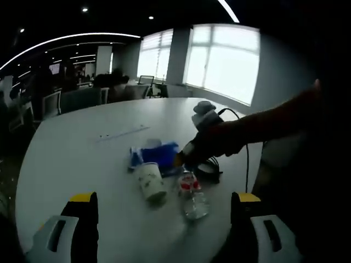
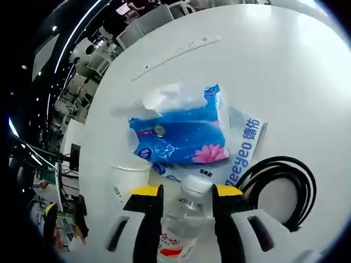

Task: Arrange the tabletop items into an orderly group along one side of the table until the central work area is clear of visible clutter.

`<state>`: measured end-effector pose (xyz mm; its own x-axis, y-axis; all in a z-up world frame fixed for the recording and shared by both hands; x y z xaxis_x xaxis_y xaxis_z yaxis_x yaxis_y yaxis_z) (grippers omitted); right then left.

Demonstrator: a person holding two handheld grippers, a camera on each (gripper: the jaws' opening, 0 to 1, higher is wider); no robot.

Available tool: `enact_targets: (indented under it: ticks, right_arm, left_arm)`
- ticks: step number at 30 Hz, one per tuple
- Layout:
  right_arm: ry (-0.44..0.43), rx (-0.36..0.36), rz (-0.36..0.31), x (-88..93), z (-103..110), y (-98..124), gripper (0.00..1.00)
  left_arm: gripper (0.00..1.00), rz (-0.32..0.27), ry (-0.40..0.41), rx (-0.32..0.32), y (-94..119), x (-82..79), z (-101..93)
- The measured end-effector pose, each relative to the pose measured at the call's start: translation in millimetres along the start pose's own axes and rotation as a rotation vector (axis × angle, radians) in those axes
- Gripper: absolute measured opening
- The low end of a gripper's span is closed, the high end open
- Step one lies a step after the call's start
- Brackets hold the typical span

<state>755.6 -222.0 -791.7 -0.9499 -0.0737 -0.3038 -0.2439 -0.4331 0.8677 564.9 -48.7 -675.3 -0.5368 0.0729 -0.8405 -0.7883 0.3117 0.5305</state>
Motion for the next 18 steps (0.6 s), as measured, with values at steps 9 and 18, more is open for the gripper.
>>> enact_targets:
  ticks: [9, 18]
  right_arm:
    - [-0.078, 0.055, -0.022, 3.4, -8.0, -8.8, 0.21]
    - [-0.145, 0.032, -0.041, 2.9, -10.2, -8.8, 0.19]
  left_arm:
    - [0.99, -0.009, 0.018, -0.007, 3.9, 4.0, 1.2]
    - [0.99, -0.005, 0.03, -0.012, 6.8, 8.9, 6.5]
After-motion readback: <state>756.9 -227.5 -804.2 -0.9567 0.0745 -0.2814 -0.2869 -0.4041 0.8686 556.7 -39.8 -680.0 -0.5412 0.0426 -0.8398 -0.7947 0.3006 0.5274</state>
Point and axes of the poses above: the point that each gripper's makers call its tool centre point, and the gripper's own axes: y roughly backward along the fingers, z roughly to its left, x roughly out of its underside, the point moved 7 cm from there along y, roughly backward along the fingers
